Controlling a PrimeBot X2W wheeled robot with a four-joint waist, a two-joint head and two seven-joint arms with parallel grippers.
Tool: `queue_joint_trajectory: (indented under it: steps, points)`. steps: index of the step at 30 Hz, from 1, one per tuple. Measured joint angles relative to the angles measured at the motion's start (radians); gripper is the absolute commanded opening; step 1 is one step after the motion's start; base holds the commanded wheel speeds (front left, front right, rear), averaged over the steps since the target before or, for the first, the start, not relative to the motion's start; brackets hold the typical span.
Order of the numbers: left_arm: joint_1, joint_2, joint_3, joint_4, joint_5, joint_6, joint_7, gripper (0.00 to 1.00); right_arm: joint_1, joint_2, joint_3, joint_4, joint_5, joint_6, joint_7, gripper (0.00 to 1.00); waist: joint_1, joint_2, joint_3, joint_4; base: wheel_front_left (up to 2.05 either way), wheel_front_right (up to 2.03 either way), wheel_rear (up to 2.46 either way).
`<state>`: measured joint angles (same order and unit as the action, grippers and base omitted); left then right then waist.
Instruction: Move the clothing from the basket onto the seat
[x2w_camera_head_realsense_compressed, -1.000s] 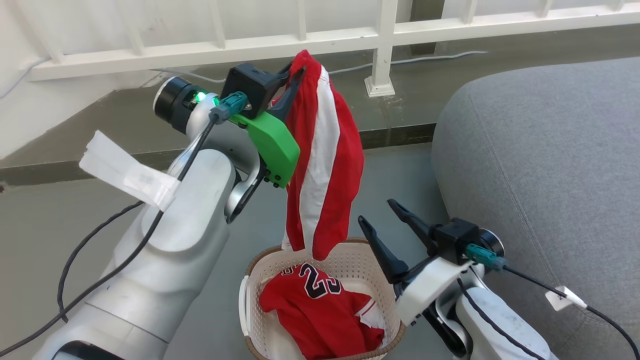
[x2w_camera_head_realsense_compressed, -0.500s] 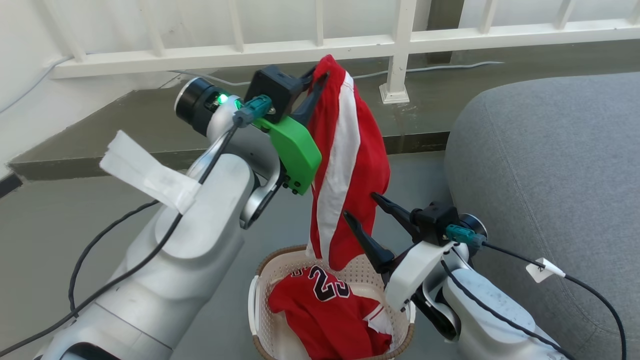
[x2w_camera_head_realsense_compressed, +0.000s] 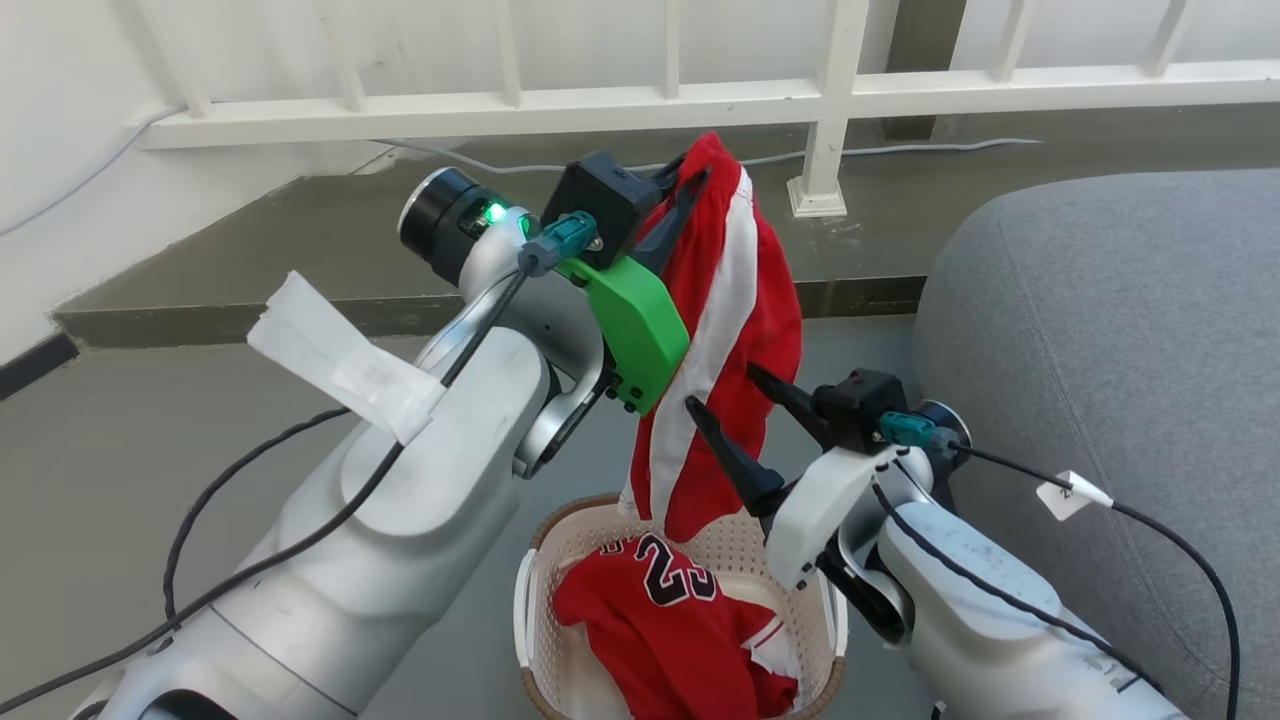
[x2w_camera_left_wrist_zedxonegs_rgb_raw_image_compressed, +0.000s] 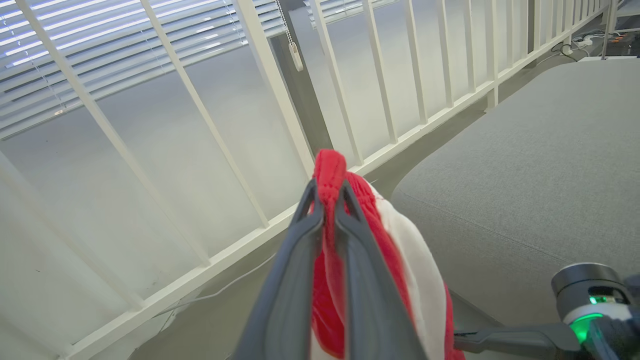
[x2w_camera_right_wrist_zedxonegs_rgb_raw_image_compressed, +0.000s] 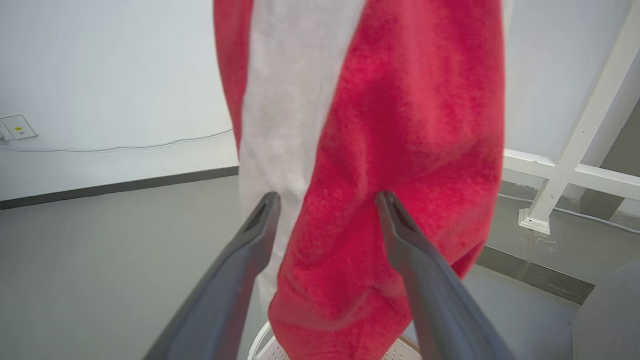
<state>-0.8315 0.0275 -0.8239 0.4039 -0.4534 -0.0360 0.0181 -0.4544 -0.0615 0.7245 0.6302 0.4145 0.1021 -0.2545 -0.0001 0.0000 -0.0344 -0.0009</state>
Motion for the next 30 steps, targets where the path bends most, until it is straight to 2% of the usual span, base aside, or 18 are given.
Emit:
queue_joint_trajectory:
  steps: [8, 9, 11, 14, 15, 16, 25, 30]
  points:
    - [-0.001, 0.000, -0.026, -0.024, -0.025, 0.020, 0.009, 0.00, -0.045, 0.000, 0.044, 0.022, 0.041, -0.026, 0.000, 1.00, 0.0000, 0.0000, -0.003, 0.008, 0.00, 0.00, 0.00]
    - [-0.001, 0.000, -0.029, -0.025, -0.026, 0.020, 0.010, 0.00, -0.052, 0.000, 0.051, 0.023, 0.047, -0.026, 0.000, 0.92, 0.0000, 0.0000, -0.004, 0.010, 0.00, 0.00, 0.00]
    - [-0.002, 0.000, -0.035, -0.027, -0.027, 0.030, 0.018, 0.00, -0.062, 0.000, 0.062, 0.026, 0.058, -0.034, 0.000, 0.48, 0.0000, 0.0000, -0.004, 0.012, 0.00, 0.00, 0.00]
    - [-0.002, 0.001, -0.046, -0.033, -0.036, 0.041, 0.018, 0.00, -0.080, 0.000, 0.072, 0.030, 0.064, -0.044, 0.000, 0.25, 0.0000, 0.0000, -0.004, 0.015, 0.00, 0.00, 0.00]
    - [-0.002, 0.001, -0.049, -0.035, -0.036, 0.044, 0.018, 0.00, -0.085, 0.000, 0.076, 0.031, 0.065, -0.051, 0.000, 0.08, 0.0000, 0.0000, -0.004, 0.016, 0.00, 0.00, 0.00]
    - [-0.002, 0.001, -0.050, -0.035, -0.036, 0.048, 0.018, 0.00, -0.091, 0.000, 0.081, 0.032, 0.067, -0.052, 0.000, 0.00, 0.0000, 0.0000, -0.003, 0.016, 0.00, 0.00, 0.00]
    - [-0.004, 0.002, -0.032, -0.012, -0.037, 0.084, 0.034, 0.00, -0.100, 0.000, 0.112, 0.042, 0.079, -0.060, 0.000, 0.00, 0.0000, 0.0000, 0.004, 0.002, 0.00, 0.00, 0.00]
    - [-0.003, 0.003, -0.017, 0.015, -0.044, 0.095, 0.037, 0.00, -0.109, 0.000, 0.088, 0.047, 0.079, -0.070, 0.000, 0.00, 0.0000, 0.0000, 0.012, -0.020, 0.00, 0.00, 0.00]
